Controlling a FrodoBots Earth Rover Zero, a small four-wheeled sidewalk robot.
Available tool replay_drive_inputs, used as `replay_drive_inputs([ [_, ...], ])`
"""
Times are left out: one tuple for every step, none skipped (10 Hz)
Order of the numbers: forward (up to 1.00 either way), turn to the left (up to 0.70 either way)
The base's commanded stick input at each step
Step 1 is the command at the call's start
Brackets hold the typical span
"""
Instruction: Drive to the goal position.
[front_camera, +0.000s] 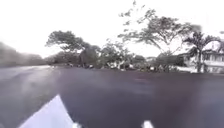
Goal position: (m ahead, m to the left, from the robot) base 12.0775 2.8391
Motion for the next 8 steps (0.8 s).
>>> replay_drive_inputs([
  [0.0,0.5],
  [0.0,0.5],
  [0.0,0.5],
  [0.0,0.5],
  [0.0,0.5],
  [0.0,0.5],
  [0.0,0.39],
  [0.0,0.0],
])
